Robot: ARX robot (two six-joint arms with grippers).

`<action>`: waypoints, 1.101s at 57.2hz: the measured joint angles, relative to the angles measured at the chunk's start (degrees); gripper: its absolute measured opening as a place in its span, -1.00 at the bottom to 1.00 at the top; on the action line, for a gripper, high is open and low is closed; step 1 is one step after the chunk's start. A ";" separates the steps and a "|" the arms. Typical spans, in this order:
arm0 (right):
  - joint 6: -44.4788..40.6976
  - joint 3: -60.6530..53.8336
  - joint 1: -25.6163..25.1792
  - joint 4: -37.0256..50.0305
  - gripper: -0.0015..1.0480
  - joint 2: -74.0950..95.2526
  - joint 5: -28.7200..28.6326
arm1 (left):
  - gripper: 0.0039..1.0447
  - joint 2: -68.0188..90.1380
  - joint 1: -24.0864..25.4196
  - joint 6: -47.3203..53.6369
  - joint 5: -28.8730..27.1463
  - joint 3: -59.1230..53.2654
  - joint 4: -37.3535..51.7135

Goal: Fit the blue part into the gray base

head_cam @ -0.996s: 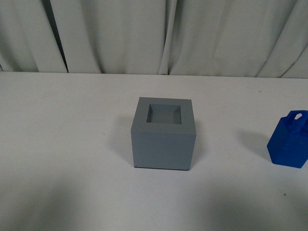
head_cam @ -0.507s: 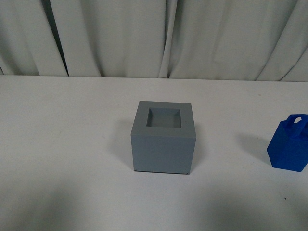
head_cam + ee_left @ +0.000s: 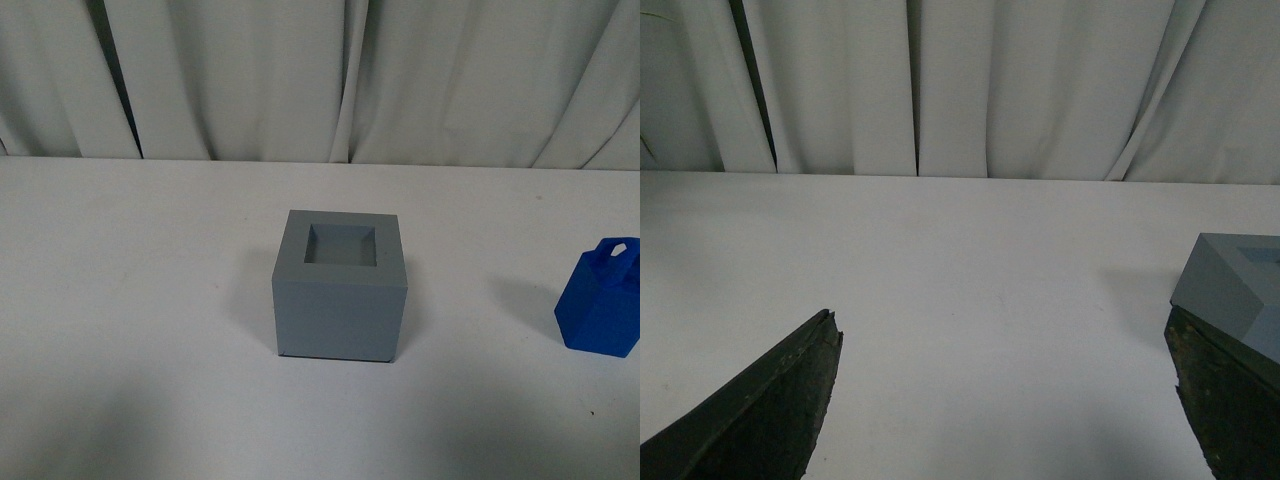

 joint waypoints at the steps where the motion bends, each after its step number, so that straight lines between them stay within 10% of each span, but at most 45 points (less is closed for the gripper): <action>1: 0.59 1.55 -0.04 -1.05 0.83 2.01 -0.90 | 0.88 0.00 -0.02 0.00 0.00 0.00 0.00; 36: 1.84 38.29 4.24 -12.55 0.83 46.86 -3.28 | 0.88 0.00 -0.02 0.00 0.00 0.00 0.00; 63: 3.10 42.47 7.63 -13.66 0.83 60.13 -0.13 | 0.88 0.00 -0.02 0.00 0.00 0.00 0.00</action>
